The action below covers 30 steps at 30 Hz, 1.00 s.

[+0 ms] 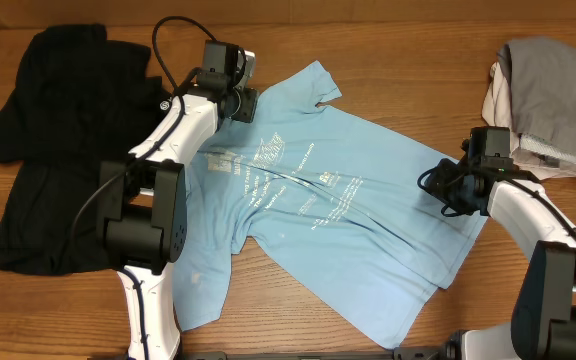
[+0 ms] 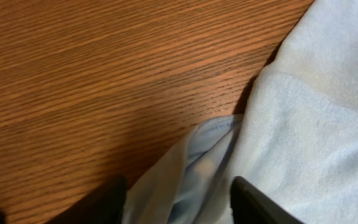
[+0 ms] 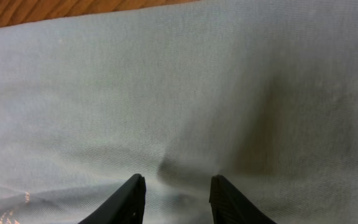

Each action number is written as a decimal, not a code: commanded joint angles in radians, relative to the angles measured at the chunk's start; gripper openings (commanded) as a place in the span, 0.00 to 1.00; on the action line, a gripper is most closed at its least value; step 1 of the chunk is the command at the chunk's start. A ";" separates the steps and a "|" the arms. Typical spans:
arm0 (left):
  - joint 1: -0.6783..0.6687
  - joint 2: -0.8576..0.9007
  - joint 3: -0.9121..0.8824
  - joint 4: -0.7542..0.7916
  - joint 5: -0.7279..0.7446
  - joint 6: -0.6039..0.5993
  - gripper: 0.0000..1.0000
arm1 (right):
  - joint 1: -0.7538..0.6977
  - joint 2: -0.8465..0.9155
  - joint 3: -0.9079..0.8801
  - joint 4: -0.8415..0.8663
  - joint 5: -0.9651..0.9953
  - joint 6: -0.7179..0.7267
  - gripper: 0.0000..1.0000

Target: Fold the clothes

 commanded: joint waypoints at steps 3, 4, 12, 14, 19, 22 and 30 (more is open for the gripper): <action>0.003 -0.006 0.015 0.001 -0.023 0.018 0.42 | -0.001 0.002 0.021 0.003 -0.005 -0.001 0.43; 0.005 -0.006 0.015 0.003 -0.031 0.018 0.41 | -0.001 0.002 0.021 0.003 -0.005 -0.001 0.45; 0.031 0.005 0.013 0.022 -0.029 0.017 0.40 | -0.001 0.002 0.021 0.007 -0.005 -0.001 0.58; 0.034 0.011 0.013 0.021 -0.003 0.017 0.40 | -0.001 0.002 0.021 0.008 -0.005 -0.001 0.61; 0.034 0.029 0.013 0.023 0.020 0.017 0.38 | -0.001 0.002 0.021 0.005 -0.005 -0.001 0.64; 0.032 0.042 0.013 0.029 0.031 0.018 0.28 | -0.001 0.002 0.021 0.004 -0.005 -0.001 0.69; 0.032 0.060 0.013 0.039 0.048 0.017 0.32 | -0.001 0.002 0.021 0.004 -0.005 -0.001 0.70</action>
